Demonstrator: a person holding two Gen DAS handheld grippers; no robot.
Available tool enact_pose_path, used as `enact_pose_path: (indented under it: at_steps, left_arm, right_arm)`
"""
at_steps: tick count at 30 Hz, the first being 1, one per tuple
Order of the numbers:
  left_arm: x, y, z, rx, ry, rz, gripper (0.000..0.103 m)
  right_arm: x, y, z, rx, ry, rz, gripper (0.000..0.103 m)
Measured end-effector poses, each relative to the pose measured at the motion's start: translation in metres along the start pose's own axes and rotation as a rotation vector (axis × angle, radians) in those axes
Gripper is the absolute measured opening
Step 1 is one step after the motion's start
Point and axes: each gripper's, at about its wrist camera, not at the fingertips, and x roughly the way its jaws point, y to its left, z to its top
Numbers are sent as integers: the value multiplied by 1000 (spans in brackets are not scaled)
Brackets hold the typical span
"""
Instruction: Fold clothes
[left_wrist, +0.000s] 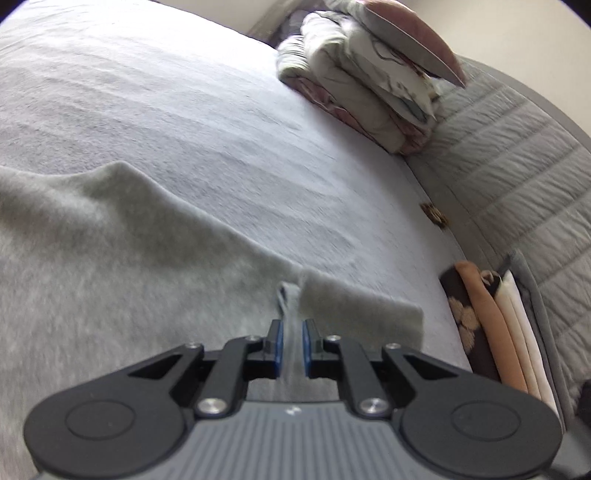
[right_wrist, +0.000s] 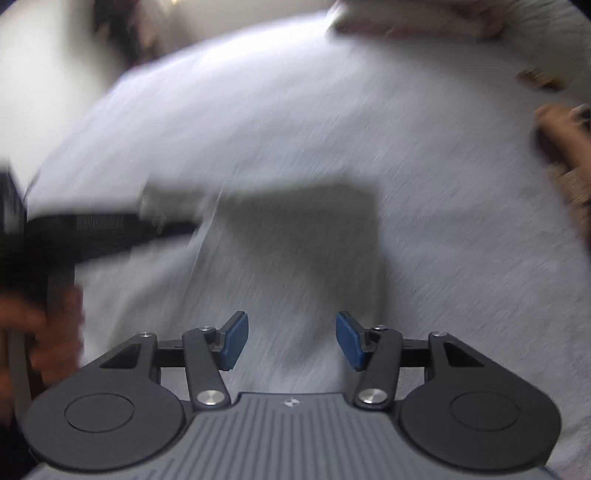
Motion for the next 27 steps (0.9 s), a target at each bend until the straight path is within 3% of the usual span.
enact_pose_path:
  at_steps: [3, 6, 8, 10, 11, 14, 18, 24, 27]
  left_arm:
    - [-8, -9, -9, 24, 14, -52, 10]
    - [-14, -20, -20, 63, 30, -98, 19]
    - [-13, -27, -28, 96, 38, -86, 23]
    - [-11, -34, -36, 128, 48, -63, 27]
    - [-9, -35, -40, 137, 61, -54, 27]
    - [-6, -37, -52, 173, 90, -24, 28]
    - [-15, -33, -56, 217, 91, -13, 28]
    - [-38, -39, -67, 304, 77, -34, 33]
    - [-36, -51, -76, 352, 66, -64, 36]
  right_arm:
    - [3, 20, -11, -134, 8, -53, 59]
    - [-13, 16, -15, -99, -27, -15, 59]
    - [-24, 15, -21, -87, -46, 38, 59]
    - [-20, 14, -28, -92, -5, 82, 60]
    - [-13, 16, -33, -130, 31, 65, 60]
    - [-11, 24, -37, -198, 30, 41, 61]
    - [-23, 15, -29, -145, 9, 85, 61]
    - [-45, -26, -8, 77, -176, 5, 62]
    - [-40, -29, 12, 104, -230, 31, 62]
